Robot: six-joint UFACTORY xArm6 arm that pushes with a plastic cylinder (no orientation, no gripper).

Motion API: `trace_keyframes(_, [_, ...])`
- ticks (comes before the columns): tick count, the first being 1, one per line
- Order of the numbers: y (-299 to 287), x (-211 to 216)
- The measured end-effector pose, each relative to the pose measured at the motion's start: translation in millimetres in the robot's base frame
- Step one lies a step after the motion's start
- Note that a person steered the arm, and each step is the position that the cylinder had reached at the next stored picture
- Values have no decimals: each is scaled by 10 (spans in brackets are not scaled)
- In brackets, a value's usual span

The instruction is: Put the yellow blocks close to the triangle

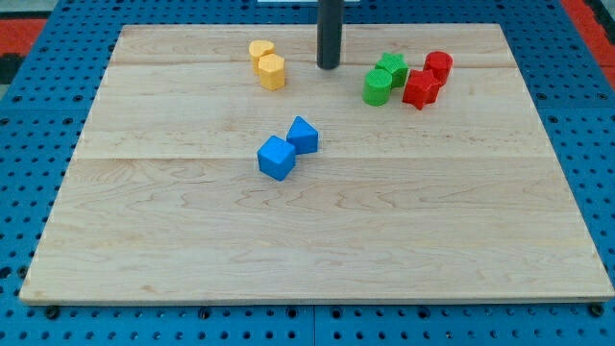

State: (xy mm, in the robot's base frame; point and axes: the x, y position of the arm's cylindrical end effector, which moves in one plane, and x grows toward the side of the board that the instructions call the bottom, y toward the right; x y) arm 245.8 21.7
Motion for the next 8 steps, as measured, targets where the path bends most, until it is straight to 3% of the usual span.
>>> trace_keyframes(1, [-384, -342])
trace_keyframes(2, [-974, -242])
trace_keyframes(4, [-912, 1278])
trace_keyframes(5, [-970, 1415])
trace_keyframes(6, [-1104, 1009])
trace_keyframes(7, [-657, 751])
trace_keyframes(8, [-601, 870])
